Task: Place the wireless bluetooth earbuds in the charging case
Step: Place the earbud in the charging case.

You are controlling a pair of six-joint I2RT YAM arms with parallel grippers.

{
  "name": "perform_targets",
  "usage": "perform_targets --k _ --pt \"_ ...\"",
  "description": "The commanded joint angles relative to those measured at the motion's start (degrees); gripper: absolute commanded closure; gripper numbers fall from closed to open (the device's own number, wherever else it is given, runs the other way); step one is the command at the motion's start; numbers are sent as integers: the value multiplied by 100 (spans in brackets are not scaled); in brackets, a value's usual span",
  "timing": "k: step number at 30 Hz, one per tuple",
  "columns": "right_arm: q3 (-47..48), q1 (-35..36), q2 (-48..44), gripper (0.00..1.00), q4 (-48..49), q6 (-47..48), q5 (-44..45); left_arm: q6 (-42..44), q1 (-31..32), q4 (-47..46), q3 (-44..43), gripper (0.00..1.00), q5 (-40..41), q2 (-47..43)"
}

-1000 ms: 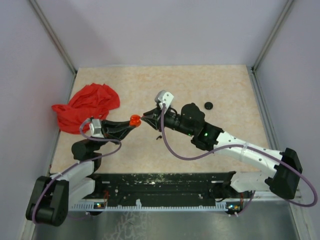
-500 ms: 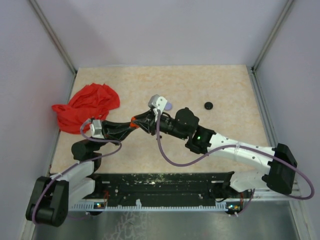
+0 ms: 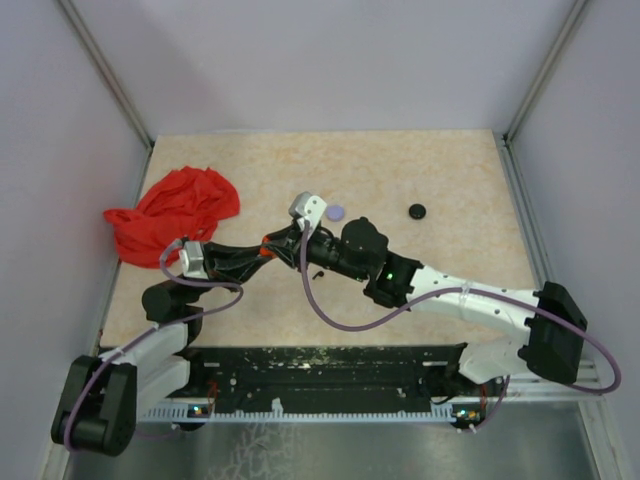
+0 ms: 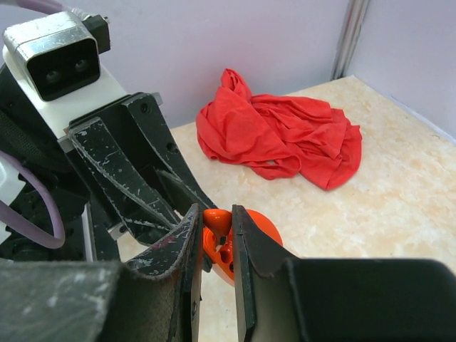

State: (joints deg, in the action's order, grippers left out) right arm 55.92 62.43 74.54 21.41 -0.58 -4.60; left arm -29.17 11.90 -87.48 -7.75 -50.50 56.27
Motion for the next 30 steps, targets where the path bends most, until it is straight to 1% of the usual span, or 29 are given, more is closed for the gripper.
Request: perform_targets --k 1,24,30 --pt "109 92 41 91 274 -38 76 -29 23 -1500 54 100 -23 -84" --pt "-166 249 197 91 310 154 631 -42 23 -1500 64 100 33 -129" --pt "-208 259 209 91 328 79 518 -36 23 -1502 79 100 55 -143"
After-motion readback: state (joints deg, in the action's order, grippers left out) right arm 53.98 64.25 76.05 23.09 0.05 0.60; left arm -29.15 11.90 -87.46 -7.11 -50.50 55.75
